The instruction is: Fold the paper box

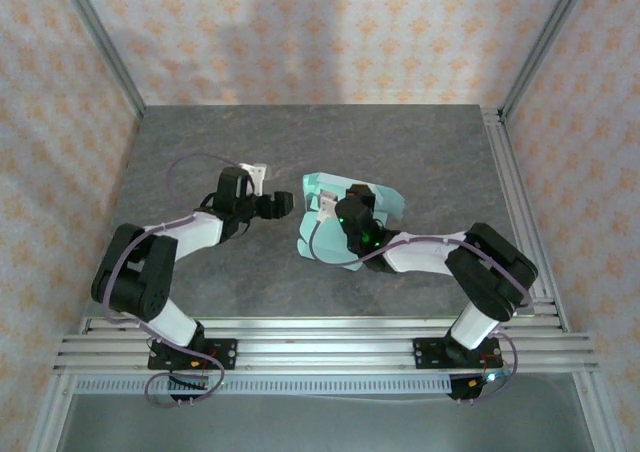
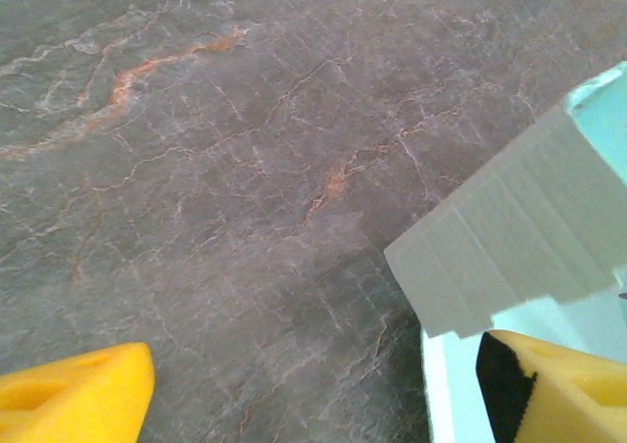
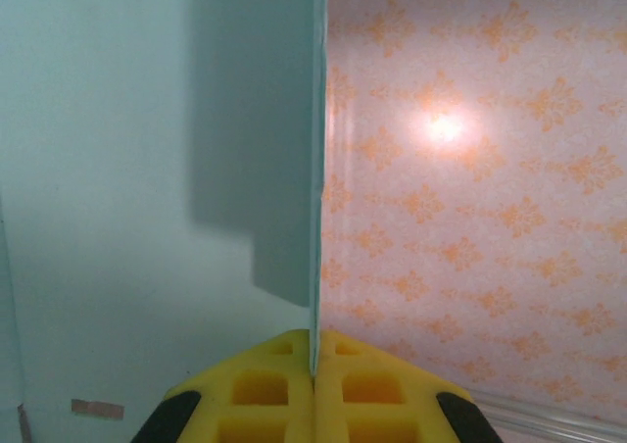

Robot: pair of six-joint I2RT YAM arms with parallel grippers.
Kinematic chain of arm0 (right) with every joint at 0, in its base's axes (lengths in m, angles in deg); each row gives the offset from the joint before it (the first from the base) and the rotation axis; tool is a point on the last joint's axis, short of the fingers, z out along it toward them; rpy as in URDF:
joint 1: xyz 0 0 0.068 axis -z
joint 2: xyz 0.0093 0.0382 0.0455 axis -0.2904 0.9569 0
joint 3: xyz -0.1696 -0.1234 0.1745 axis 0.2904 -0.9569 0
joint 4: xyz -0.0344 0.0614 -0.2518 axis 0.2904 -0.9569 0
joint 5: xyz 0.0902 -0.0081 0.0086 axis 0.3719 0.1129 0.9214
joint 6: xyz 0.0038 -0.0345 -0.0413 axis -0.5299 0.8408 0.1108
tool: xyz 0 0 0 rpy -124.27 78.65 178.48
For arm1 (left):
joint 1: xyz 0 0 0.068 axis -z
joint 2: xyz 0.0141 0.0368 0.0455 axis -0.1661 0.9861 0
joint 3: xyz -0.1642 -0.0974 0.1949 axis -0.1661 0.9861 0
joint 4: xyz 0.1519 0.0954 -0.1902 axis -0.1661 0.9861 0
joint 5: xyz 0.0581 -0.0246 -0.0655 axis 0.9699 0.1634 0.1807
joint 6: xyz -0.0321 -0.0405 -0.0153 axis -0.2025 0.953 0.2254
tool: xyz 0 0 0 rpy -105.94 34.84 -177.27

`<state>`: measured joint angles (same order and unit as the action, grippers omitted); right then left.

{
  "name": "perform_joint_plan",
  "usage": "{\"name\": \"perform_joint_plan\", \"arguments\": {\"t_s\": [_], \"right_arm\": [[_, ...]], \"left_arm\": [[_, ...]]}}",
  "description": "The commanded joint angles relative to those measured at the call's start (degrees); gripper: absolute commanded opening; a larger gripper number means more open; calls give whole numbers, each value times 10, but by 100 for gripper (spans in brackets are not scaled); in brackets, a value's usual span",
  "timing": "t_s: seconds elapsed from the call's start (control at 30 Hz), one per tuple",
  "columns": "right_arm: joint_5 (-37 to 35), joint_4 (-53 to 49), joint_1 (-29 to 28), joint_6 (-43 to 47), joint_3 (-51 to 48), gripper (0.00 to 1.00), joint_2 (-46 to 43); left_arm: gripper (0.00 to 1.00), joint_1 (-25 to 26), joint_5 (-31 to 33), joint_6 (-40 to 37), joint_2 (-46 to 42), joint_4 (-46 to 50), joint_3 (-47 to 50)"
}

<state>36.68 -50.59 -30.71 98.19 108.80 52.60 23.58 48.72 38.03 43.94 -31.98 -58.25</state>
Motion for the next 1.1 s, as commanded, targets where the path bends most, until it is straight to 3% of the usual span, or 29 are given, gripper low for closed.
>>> {"name": "perform_joint_plan", "arguments": {"t_s": [0.0, 0.1, 0.4, 0.77, 1.07], "right_arm": [[-16, 21, -4, 4, -13, 0, 2], [-10, -2, -4, -6, -17, 0, -4], [7, -53, -2, -25, -13, 0, -4], [17, -105, 9, -54, 7, 0, 4], [29, -169, 15, -95, 28, 0, -2]], "left_arm": [[78, 5, -20, -6, 35, -20, -37], [72, 7, -52, -14, 71, -17, -68], [71, 27, -94, -35, 135, 2, -137], [69, 45, -130, -55, 137, -1, -137], [59, 52, -133, -67, 137, -1, -130]]}}
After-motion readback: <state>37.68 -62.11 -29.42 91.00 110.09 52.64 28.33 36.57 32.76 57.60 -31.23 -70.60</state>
